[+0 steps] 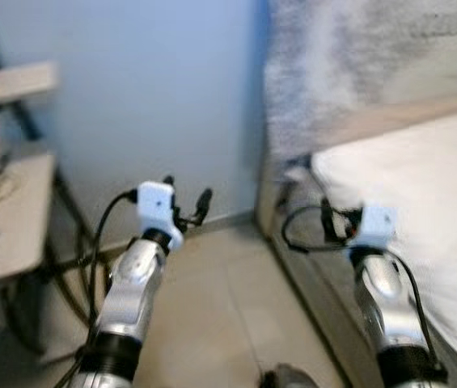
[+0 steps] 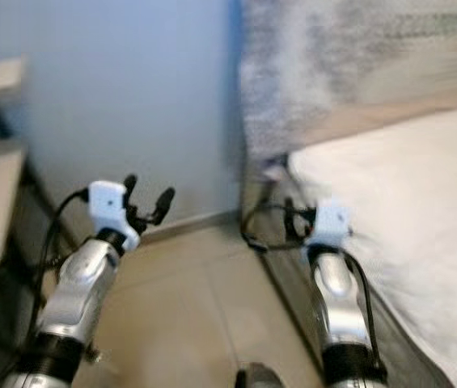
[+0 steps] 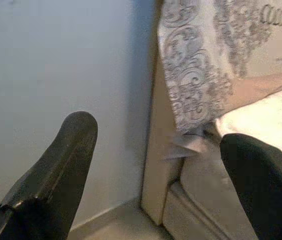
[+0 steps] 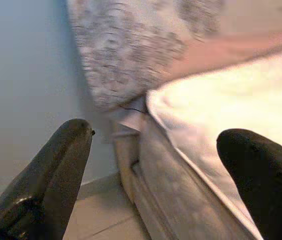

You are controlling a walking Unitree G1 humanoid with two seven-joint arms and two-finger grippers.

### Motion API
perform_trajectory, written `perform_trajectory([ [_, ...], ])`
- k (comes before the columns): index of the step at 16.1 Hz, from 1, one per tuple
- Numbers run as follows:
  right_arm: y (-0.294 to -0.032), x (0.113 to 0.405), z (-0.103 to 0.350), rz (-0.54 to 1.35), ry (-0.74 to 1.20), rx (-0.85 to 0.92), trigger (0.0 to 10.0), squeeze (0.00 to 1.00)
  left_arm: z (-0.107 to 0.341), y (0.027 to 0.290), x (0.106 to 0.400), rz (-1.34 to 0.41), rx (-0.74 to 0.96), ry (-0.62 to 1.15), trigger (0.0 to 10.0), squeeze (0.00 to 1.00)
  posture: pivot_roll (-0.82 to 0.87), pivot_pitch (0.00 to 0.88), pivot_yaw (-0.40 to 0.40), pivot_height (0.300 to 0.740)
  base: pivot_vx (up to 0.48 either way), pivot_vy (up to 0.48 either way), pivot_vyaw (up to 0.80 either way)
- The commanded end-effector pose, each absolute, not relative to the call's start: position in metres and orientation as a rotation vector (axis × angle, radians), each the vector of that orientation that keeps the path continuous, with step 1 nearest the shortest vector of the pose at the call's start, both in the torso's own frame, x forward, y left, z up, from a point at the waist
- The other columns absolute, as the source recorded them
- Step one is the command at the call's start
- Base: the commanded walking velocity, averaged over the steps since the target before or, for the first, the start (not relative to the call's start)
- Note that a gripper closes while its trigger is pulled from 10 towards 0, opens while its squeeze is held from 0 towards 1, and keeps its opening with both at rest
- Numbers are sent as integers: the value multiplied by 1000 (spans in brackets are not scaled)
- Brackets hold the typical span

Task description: Clean up the room

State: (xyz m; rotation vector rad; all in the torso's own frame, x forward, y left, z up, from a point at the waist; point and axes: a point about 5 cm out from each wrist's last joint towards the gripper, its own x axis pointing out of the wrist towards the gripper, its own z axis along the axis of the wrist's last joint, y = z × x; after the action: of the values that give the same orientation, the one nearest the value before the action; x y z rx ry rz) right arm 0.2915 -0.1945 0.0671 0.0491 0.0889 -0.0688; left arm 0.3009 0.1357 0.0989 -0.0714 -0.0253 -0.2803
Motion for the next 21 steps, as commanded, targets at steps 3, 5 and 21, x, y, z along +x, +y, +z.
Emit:
perform_trajectory([
  [3, -198, 283, 64, -75, 84, 77, 10000, 0, 103, 131, 300, -312, -24, -43, 10000, 0, -33, 6, 15, 718, 0, 0, -706],
  [5, -192, 286, 69, -40, 63, 43, 10000, 0, 105, 125, 298, -373, -36, -55, 10000, 0, -31, 7, 15, 718, 0, 0, -703],
  [21, -220, 274, 70, -202, 33, 13, 10000, 0, 95, 140, 305, -368, 3, 11, 10000, 0, -51, 0, 27, 718, 0, 120, -704],
])
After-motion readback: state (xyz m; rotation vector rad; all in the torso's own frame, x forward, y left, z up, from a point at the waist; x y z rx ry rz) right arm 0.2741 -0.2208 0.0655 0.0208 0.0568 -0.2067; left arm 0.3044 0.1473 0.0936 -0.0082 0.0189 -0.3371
